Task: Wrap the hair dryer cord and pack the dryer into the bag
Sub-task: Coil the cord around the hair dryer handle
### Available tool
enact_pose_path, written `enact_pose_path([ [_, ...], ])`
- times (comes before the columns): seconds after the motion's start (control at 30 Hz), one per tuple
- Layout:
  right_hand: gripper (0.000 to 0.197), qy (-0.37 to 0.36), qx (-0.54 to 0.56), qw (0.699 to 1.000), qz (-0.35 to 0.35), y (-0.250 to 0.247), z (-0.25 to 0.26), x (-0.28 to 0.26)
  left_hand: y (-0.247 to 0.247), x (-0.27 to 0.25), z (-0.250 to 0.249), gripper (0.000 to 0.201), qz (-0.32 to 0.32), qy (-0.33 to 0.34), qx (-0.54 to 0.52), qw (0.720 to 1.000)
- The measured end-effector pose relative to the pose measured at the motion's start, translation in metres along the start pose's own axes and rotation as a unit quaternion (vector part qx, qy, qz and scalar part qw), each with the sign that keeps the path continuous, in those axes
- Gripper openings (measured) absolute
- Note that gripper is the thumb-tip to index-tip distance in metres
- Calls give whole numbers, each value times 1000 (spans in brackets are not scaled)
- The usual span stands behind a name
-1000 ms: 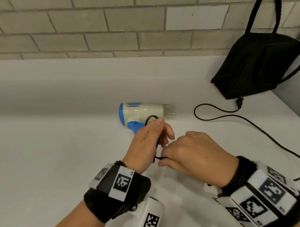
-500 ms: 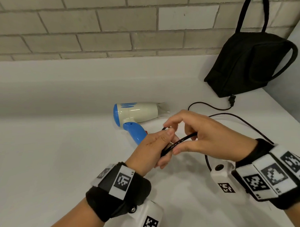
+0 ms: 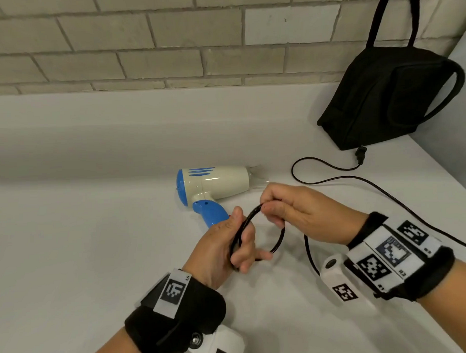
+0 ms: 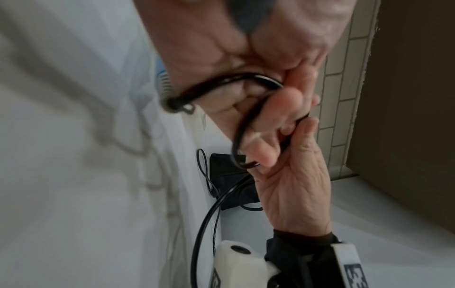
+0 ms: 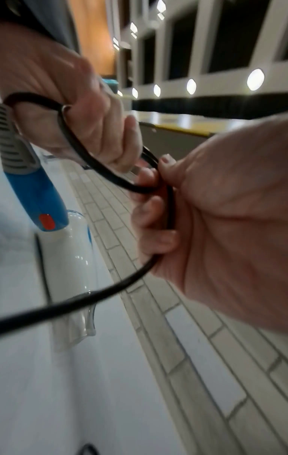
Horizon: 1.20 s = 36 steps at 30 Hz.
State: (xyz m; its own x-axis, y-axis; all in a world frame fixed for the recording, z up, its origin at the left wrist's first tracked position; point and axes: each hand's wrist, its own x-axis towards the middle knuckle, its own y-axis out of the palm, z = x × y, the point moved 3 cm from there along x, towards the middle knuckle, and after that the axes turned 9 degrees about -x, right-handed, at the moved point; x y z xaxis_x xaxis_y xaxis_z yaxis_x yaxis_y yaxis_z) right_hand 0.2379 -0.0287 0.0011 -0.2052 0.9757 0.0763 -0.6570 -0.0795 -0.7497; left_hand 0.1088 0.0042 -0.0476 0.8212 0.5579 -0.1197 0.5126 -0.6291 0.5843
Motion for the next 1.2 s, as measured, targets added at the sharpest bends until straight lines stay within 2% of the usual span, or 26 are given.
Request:
enact_pose_path([
  [0.17, 23, 26, 116, 987, -112, 1, -6, 6, 5, 3, 0, 42, -10, 48, -4, 999],
  [0.3, 26, 63, 245, 951, -177, 10, -9, 16, 13, 8, -1, 46, -33, 92, 41, 994],
  [0.4, 28, 87, 294, 936, -174, 24, -9, 23, 15, 8, -8, 44, -64, 145, 43, 986],
  [0.47, 30, 98, 301, 937, -149, 33, -9, 26, 13, 6, -11, 41, -85, 147, 24, 985],
  [0.6, 27, 125, 199, 967, -96, 41, -19, 23, 5, -1, -19, 47, -135, 138, -14, 981],
  [0.7, 27, 187, 118, 975, -30, 45, -28, 17, 1, -6, -27, 38, -153, 141, -41, 977],
  [0.8, 37, 228, 80, 970, 6, 49, -24, 16, 5, -5, -27, 36, -141, 139, -55, 979],
  [0.9, 35, 230, 36, 972, 35, 54, -15, 18, 11, -2, -24, 39, -107, 133, -38, 985],
  [0.97, 34, 226, 19, 974, 21, 51, -11, 18, 12, -1, -24, 41, -83, 121, 16, 989],
  [1.03, 36, 215, 11, 976, -47, 40, -9, 17, 12, -1, -25, 35, -65, 99, 79, 990],
  [1.1, 40, 198, -7, 975, -102, 31, -9, 14, 13, -2, -26, 35, -64, 83, 97, 990],
  [1.2, 41, 185, -99, 977, -45, 37, -7, 9, 18, -1, -28, 37, -74, 91, 30, 993],
])
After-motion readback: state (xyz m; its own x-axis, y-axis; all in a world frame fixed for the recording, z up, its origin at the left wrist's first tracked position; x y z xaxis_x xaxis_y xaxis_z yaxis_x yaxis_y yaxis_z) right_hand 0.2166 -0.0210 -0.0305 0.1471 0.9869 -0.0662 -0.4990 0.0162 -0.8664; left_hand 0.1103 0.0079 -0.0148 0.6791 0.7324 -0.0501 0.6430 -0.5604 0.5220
